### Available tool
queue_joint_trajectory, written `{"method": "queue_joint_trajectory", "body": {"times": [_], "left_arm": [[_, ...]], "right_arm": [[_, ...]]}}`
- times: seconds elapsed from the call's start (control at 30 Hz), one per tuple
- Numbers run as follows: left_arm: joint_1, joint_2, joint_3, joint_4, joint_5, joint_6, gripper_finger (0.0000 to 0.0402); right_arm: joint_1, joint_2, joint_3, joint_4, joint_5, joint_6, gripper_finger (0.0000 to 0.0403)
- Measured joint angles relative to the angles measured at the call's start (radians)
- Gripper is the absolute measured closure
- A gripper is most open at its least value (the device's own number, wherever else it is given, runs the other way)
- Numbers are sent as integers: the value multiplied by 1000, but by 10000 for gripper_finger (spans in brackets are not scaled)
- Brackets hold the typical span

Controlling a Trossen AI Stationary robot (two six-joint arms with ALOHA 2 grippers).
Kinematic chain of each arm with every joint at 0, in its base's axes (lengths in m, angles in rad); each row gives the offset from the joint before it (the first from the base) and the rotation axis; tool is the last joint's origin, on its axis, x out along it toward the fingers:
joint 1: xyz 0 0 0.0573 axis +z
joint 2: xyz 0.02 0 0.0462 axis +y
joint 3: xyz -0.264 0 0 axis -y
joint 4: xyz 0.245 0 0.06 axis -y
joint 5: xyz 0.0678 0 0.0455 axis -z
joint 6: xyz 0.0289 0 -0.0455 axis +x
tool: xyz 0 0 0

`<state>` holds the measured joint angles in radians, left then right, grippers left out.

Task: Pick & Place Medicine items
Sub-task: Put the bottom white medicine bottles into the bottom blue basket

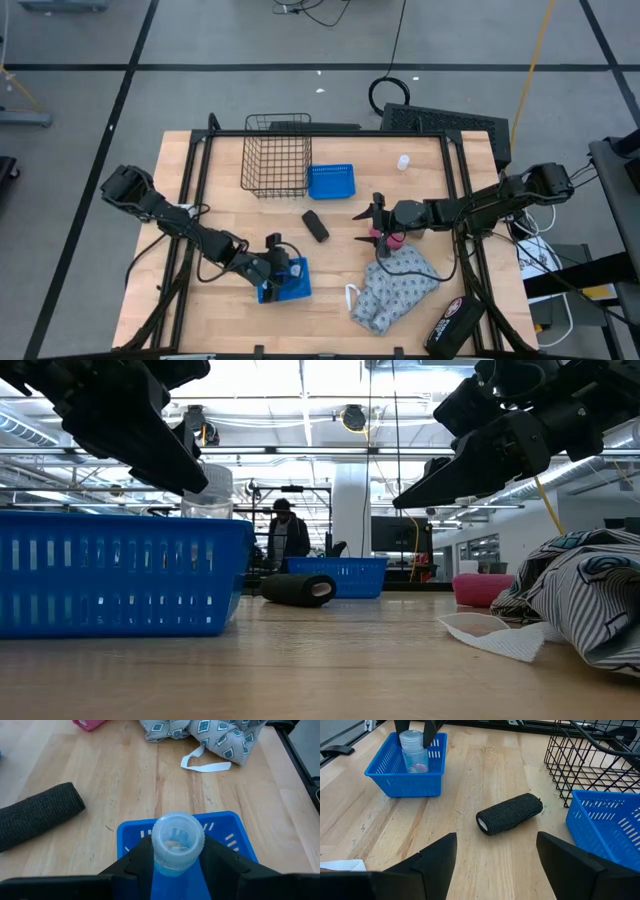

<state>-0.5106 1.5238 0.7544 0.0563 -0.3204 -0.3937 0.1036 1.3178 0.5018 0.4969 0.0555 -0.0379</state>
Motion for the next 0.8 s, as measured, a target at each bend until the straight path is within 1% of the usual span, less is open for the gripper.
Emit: {"method": "queue_joint_trajectory", "body": {"times": [0.8], "left_arm": [[13, 16, 0, 7, 5, 32, 261]], "right_arm": [[0, 0, 0, -1, 0, 0, 138]]}}
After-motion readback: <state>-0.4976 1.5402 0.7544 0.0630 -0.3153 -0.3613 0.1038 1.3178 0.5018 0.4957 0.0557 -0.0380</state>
